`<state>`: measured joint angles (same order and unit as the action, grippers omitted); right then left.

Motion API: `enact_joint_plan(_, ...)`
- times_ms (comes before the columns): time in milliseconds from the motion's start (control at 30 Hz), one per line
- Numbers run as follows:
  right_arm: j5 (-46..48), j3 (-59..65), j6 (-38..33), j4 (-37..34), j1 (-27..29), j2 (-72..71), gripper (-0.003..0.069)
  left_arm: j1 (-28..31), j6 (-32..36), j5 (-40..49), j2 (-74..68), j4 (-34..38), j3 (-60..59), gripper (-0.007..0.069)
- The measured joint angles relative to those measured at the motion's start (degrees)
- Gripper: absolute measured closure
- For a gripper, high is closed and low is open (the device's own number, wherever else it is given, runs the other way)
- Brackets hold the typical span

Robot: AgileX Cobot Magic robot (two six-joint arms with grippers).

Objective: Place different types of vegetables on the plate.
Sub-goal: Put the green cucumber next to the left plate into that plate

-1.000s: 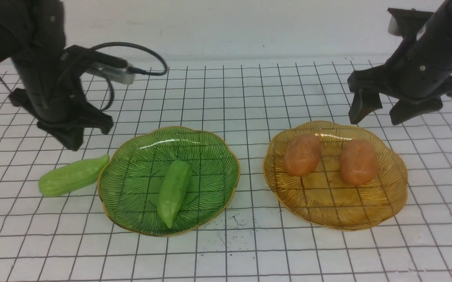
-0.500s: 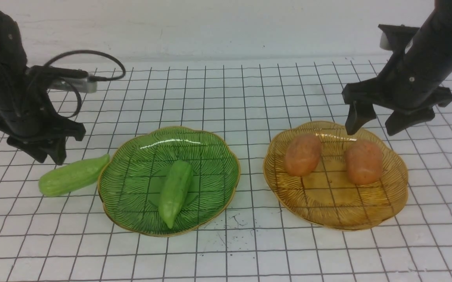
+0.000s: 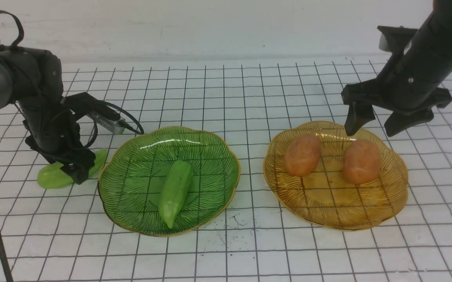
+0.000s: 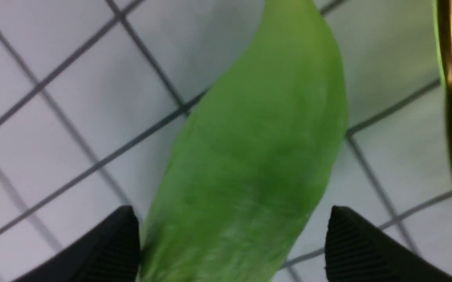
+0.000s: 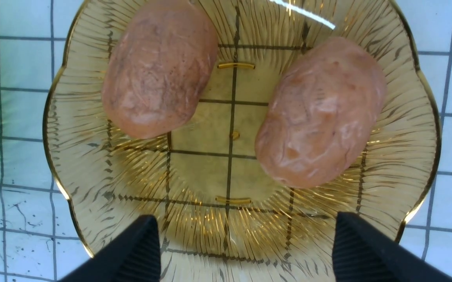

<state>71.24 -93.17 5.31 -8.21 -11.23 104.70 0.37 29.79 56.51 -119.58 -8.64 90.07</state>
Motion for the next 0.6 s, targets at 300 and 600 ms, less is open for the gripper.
enact_joint_plan(300,0.0,0.0,0.0,-0.18,0.0,0.0,0.0125,0.0,-0.68,-1.08,-2.7,0.0,-0.05,0.0207)
enact_joint_plan(600,0.0,0.0,0.0,-1.46,0.0,0.0,0.0125,-0.06,-8.87,10.81,-0.66,-6.04,10.29,0.0216)
